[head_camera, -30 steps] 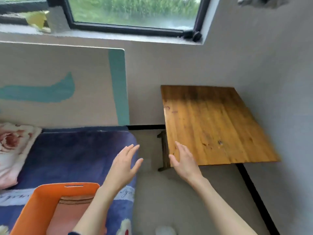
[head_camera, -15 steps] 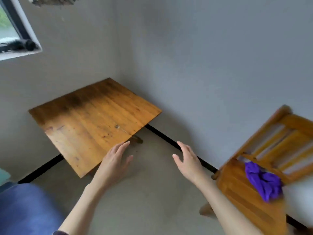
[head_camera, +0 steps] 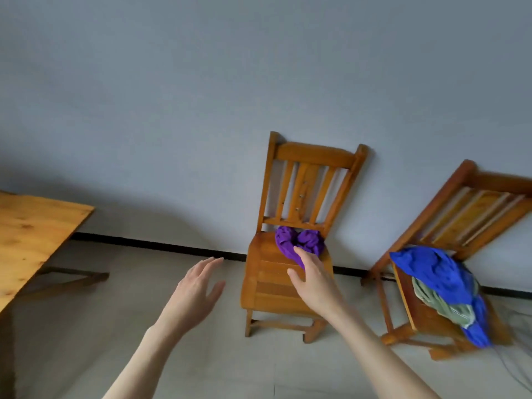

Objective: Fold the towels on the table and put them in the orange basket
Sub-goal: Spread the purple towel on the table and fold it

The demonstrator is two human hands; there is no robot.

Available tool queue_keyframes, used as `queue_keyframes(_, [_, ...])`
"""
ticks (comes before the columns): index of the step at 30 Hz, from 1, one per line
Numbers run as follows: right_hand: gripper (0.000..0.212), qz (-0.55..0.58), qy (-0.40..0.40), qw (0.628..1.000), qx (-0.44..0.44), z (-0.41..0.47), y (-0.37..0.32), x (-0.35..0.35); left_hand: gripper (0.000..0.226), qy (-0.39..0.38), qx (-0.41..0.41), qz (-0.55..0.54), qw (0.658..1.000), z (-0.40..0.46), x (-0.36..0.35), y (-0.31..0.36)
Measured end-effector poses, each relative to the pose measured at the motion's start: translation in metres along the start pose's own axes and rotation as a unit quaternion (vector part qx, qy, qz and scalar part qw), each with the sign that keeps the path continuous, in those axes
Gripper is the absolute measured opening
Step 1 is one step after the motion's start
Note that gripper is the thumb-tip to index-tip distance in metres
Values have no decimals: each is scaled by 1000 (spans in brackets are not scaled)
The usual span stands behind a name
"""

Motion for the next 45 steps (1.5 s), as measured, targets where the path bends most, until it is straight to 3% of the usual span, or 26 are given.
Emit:
queue_keyframes(12, [52, -17, -29, 995, -96, 80, 159, 15, 47, -165, -7, 81, 983, 150, -157, 44])
queue_keyframes(19, [52, -31, -96, 985, -139, 142, 246, -10, 48, -285, -6, 100, 953, 232, -250, 63])
queue_keyframes(25, [46, -90, -157, 978, -101, 184, 309, -49, 49, -343, -3, 135, 930, 270, -323, 58])
queue_keyframes(32, [47, -164, -319, 933, 7, 196, 379, -155, 51, -400, 25, 144, 905, 290, -439, 20])
queue_keyframes(35, [50, -234, -292, 926, 40, 217, 399, -178, 52, -397, 27, 139, 907, 290, -473, 8])
queue_keyframes(39, [41, -321, -161, 924, 127, 255, 398, -189, 48, -378, 26, 108, 919, 288, -498, -2])
queue_keyframes(45, [15, -382, -174, 895, 151, 277, 409, -212, 46, -351, 19, 94, 931, 290, -506, -17])
Point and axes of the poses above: each hand's wrist, its own z-axis towards the middle knuckle, its own x-axis out of the back of the hand, y = z × x, the point moved 10 cm from there along z, towards the middle knuckle, and after that the axes turned 7 degrees about x, right-handed, at the moved point
